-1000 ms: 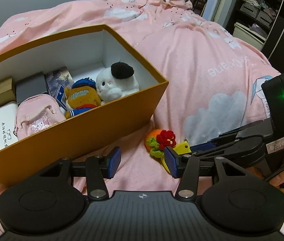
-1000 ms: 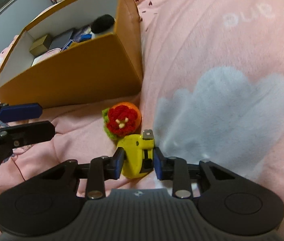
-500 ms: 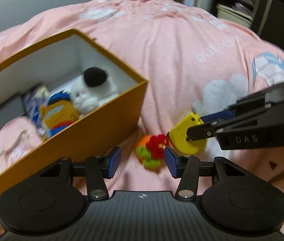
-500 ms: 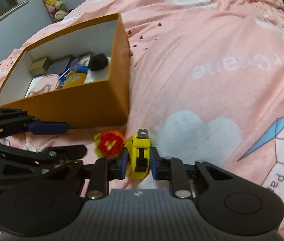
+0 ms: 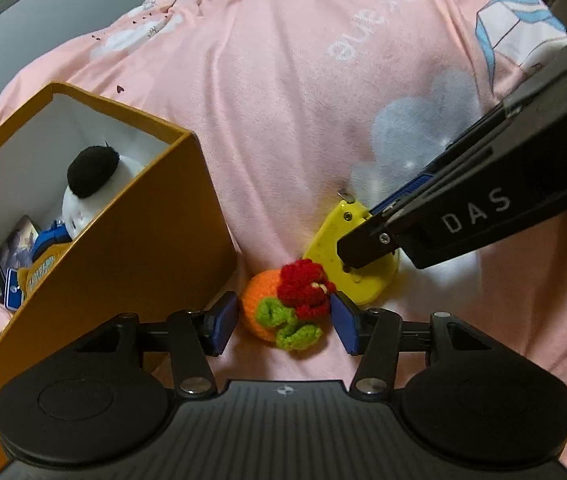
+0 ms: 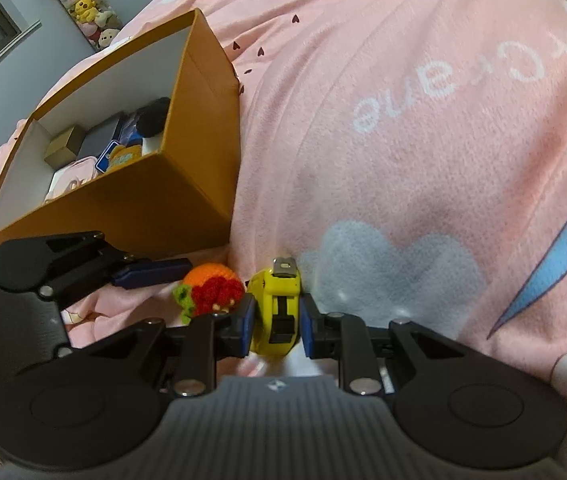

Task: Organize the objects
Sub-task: 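Grasp the red crocheted flower with the left tool while the right tool grasps the yellow tape measure, then lower the red flower into the box with the left tool while the right lowers the tape measure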

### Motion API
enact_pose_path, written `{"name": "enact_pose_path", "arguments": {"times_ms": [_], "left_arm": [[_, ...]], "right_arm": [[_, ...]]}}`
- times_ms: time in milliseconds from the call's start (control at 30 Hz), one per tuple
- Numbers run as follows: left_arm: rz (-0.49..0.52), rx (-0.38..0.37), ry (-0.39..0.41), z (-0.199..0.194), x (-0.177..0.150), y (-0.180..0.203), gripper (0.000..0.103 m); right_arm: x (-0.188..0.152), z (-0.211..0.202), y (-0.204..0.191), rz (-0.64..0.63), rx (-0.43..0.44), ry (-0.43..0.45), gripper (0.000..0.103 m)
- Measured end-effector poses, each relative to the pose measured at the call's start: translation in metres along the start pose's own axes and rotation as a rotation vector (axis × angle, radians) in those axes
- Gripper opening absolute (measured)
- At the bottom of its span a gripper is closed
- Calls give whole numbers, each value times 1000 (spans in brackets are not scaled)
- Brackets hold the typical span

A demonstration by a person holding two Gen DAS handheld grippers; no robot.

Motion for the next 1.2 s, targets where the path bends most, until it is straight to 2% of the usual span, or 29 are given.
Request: {"name": "enact_pose_path", "arguments": {"times_ms": [67, 267, 400, 633, 800, 933, 1067, 1200], "left_arm": [[2, 16, -7, 5, -1, -1, 53], [-80, 21, -25, 4, -6, -9, 46], [-152, 3, -2, -19, -5, -17, 46], [-318, -66, 84, -89, 0, -39, 46], [-431, -97, 192, -133, 20, -75, 46], [-506, -84, 223, -147, 37, -113, 46], [-546, -58, 225, -142, 43, -157, 46], [-599, -57, 175, -114, 40, -195, 46]], "right_arm": [[0, 1, -1, 3, 2, -2, 25], [-1, -1, -1, 5, 0, -4, 24], [-1, -8, -6, -12, -9, 5, 24], [11, -42, -27, -77, -1, 66, 24], [41, -81, -51, -131, 40, 143, 24], [75, -96, -73, -185, 68, 184, 24], [115, -85, -100, -234, 96, 194, 24], [154, -48, -122, -278, 91, 165, 24]]}}
Point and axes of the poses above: each gripper's, at about its wrist camera, not at the fingertips, and z roughly the way its jaws point, y to its right, x to its top, the point moved 10 cm from there along z, roughly the way its jaws point, and after that the axes turned 3 degrees about x, right-handed, at the moved point
